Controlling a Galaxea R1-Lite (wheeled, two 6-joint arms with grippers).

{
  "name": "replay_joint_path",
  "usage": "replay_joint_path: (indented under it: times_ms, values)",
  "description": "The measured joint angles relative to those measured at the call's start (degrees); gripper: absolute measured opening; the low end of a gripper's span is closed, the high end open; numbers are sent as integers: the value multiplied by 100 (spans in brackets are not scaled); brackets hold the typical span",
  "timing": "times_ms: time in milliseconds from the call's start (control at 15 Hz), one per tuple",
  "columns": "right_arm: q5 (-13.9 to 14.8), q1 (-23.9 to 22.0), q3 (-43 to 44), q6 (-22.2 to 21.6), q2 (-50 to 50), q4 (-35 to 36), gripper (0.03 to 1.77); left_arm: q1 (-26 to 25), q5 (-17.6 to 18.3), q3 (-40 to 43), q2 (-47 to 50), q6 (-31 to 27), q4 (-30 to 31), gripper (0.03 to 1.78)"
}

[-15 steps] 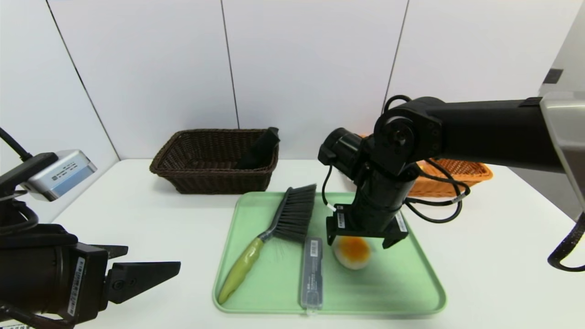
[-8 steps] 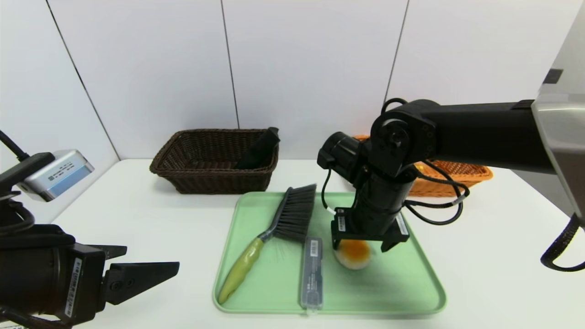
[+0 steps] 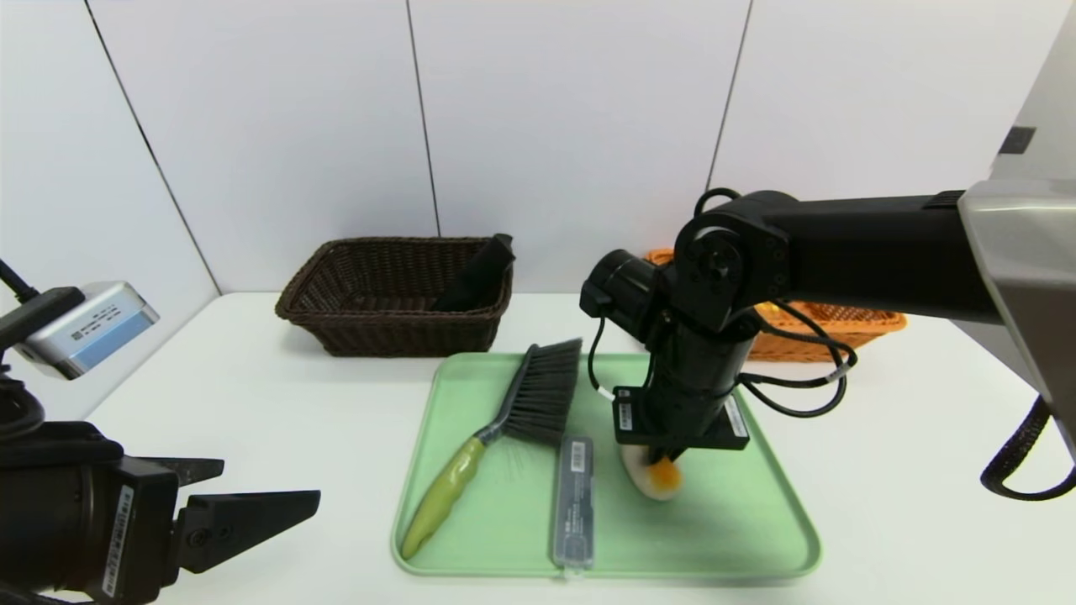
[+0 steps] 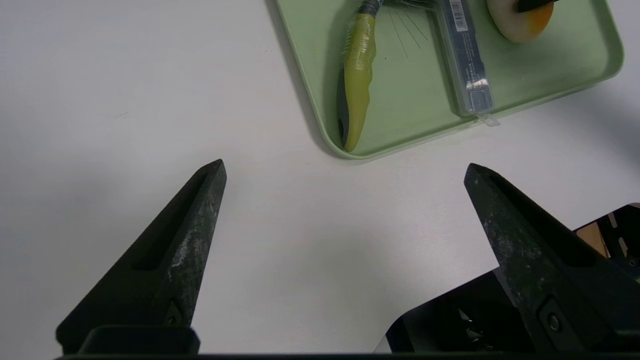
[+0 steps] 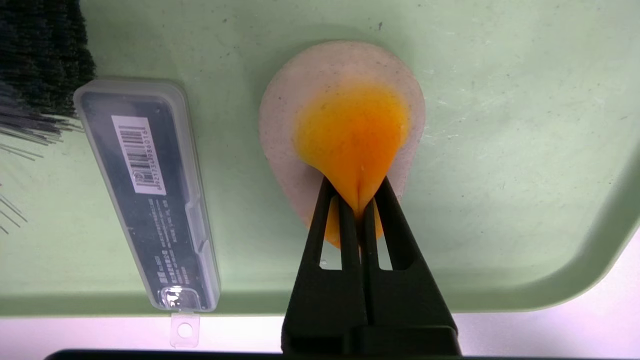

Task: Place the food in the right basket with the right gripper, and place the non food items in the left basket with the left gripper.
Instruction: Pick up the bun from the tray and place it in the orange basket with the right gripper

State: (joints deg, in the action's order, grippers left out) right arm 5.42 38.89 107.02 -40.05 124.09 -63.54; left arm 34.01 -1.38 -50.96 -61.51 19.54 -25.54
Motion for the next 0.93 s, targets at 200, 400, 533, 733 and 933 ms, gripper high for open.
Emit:
replay_joint_path:
  times_ms: [200, 400, 533, 733, 933]
  values:
    - [0, 24, 0, -66, -39, -11, 6, 0, -5, 5, 35, 2, -6, 169]
    - [5, 5, 43, -72, -232, -13, 5, 0, -7, 52, 82, 11, -6, 169]
    - [-28, -30, 76, -27, -512, 21, 5, 0, -5, 132, 135, 11, -1, 169]
    - [-238, -179, 141, 177, -1165, 434, 5, -4, -7, 187, 190, 11, -1, 169]
    - [-245, -714, 172, 642, -1698, 1492, 5, -9, -18, 190, 221, 18, -4, 169]
